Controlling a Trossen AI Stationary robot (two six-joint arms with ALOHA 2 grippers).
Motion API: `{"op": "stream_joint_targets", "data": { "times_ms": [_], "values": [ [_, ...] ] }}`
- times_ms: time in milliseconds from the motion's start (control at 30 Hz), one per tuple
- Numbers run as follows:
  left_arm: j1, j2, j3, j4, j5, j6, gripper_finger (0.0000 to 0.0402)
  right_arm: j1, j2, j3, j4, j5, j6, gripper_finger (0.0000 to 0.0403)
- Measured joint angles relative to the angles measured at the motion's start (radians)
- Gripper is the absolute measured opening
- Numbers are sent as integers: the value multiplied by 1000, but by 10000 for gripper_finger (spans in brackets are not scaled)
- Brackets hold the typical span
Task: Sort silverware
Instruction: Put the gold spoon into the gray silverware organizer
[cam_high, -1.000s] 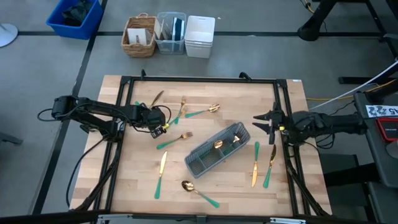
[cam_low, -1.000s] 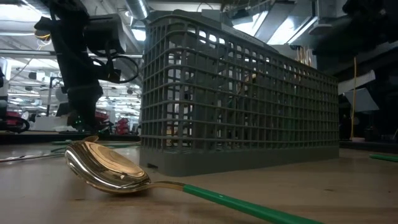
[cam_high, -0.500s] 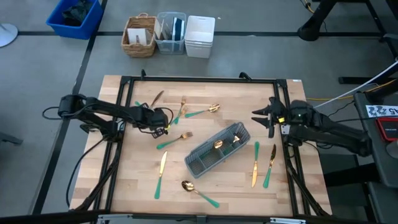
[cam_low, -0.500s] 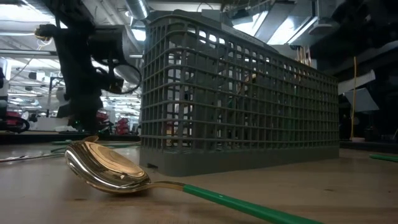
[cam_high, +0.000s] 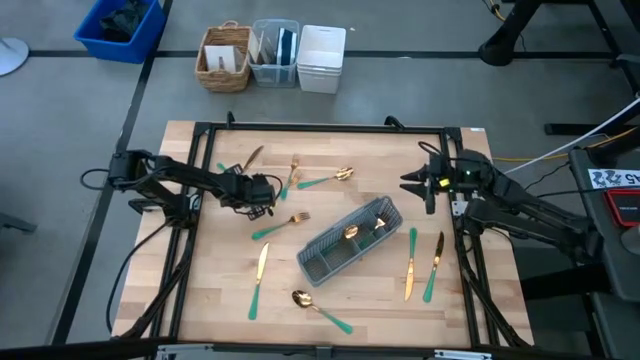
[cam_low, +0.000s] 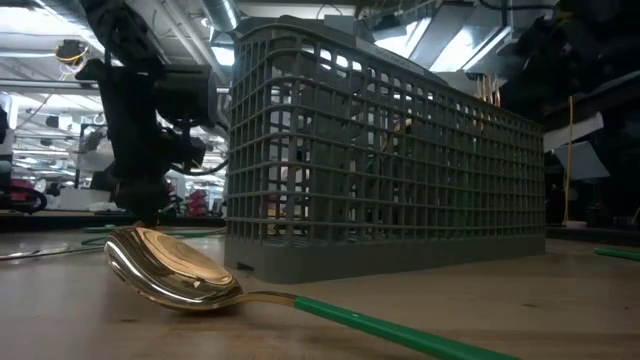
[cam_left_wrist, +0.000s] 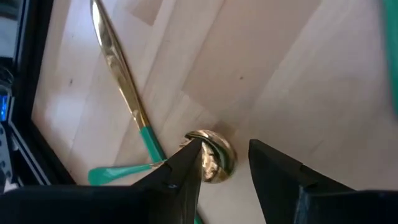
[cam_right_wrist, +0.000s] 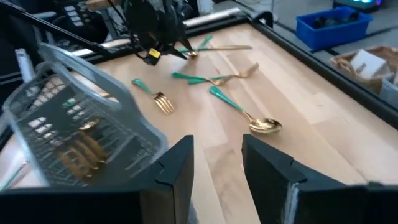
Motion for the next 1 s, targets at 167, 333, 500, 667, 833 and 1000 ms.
{"op": "stream_joint_targets", "data": {
  "times_ms": [167,333,500,667,833,1000],
  "values": [
    [48,7,0,8,-11,3,124,-21,60,0,6,0,-12,136],
    [97,8,0,7,-13,-1,121,-20,102,0,7,-20,-29,136],
    [127,8,0,7,36,2,75,-20,109,0,9,-35,-31,136],
    [131,8,0,3,40,6,12,-20,109,0,9,-35,-44,136],
    [132,7,0,6,52,2,20,-20,109,0,9,-35,-48,136],
    [126,7,0,5,47,-21,8,-20,109,0,9,-35,-53,136]
  ]
}}
